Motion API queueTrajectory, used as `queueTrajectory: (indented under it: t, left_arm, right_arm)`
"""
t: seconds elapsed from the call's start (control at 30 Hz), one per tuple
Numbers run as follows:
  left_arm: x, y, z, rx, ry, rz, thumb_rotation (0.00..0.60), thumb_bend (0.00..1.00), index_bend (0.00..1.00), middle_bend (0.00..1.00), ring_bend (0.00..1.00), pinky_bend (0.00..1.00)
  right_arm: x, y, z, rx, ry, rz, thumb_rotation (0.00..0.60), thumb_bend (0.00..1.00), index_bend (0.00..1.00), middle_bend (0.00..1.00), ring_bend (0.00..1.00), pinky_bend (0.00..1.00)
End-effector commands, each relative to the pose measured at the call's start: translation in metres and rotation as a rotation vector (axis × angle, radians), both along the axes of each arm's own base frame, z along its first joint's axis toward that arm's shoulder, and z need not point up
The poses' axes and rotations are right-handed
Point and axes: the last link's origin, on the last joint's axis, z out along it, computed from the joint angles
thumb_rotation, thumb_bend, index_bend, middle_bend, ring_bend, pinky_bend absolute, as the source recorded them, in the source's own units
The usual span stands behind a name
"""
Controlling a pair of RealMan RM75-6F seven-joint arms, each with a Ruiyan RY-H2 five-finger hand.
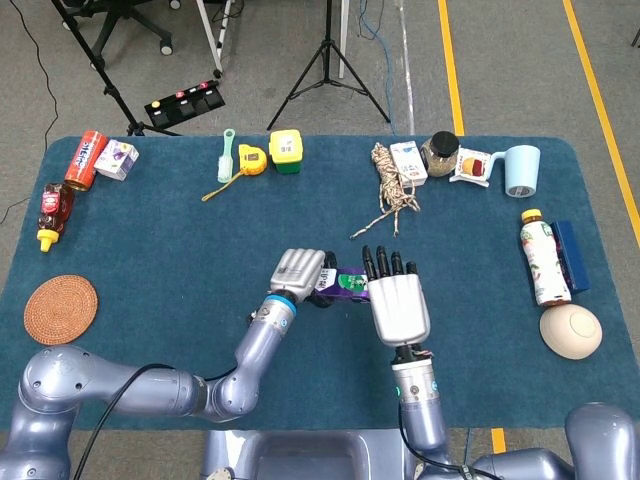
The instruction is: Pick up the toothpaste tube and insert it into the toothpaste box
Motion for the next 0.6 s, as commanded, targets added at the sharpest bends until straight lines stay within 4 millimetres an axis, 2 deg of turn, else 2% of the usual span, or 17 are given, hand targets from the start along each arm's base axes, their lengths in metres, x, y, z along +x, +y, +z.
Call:
queueTrajectory:
  t: [0.03, 0.2, 0.33, 0.4, 0.6]
  left_arm:
    - [-0.006, 0.004, 0.005, 0.019, 0.021, -0.001, 0.6, 0.29, 0.54, 0.5, 0.46, 0.8]
    - [-0.021, 0.012, 0.015, 0.046, 0.061, -0.008, 0.6, 0.29, 0.54, 0.5, 0.46, 0.8]
    - [-0.033, 0.017, 0.021, 0.058, 0.091, -0.013, 0.6, 0.29, 0.54, 0.5, 0.46, 0.8]
    - [-0.046, 0.02, 0.024, 0.072, 0.155, -0.027, 0.6, 0.29, 0.54, 0.5, 0.46, 0.8]
    - [-0.063, 0.026, 0.025, 0.11, 0.269, -0.049, 0.6, 0.29, 0.54, 0.5, 0.46, 0.8]
  right_arm:
    - [-0.01, -0.009, 0.012, -0.016, 0.002, -0.007, 0.6, 0.09, 0.13, 0.18, 0.25, 0.4]
    - [-0.031, -0.025, 0.03, -0.028, 0.013, -0.013, 0.6, 0.09, 0.13, 0.15, 0.21, 0.33]
    - [-0.049, -0.039, 0.046, -0.056, 0.033, -0.015, 0.6, 0.09, 0.13, 0.14, 0.2, 0.31]
    - [-0.073, -0.055, 0.063, -0.085, 0.04, -0.037, 0.6, 0.09, 0.13, 0.14, 0.2, 0.31]
    - [-0.127, -0.081, 0.088, -0.075, 0.029, -0.108, 0.6, 0.09, 0.13, 0.15, 0.2, 0.32]
